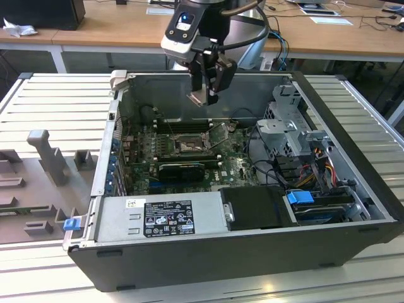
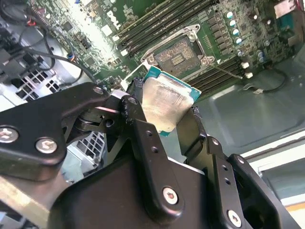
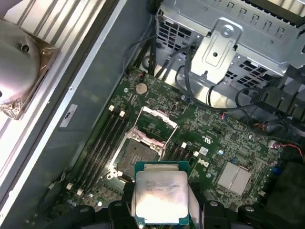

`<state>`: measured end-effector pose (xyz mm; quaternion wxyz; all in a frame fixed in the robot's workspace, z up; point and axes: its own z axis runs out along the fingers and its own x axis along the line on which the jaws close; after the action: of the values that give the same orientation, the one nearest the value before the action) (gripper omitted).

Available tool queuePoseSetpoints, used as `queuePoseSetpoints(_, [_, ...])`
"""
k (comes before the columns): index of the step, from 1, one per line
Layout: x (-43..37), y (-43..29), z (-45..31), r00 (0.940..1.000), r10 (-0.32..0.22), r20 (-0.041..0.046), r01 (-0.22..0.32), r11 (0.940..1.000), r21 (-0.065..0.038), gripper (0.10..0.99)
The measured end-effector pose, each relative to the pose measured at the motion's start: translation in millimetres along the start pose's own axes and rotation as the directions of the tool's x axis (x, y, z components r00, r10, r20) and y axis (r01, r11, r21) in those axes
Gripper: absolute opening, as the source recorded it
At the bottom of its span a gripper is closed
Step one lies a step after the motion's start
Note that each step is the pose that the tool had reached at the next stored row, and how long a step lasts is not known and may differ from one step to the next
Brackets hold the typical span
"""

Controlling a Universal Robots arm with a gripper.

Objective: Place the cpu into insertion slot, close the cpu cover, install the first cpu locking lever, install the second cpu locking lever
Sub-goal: 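Place the cpu into insertion slot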

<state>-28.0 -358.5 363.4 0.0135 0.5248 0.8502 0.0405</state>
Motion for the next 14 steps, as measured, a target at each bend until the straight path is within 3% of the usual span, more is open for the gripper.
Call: queuePoseSetpoints(14, [0.0, -0.3, 2.9, 0.9956, 0.093, 0.0057, -0.093, 0.9956, 0.003, 0.525])
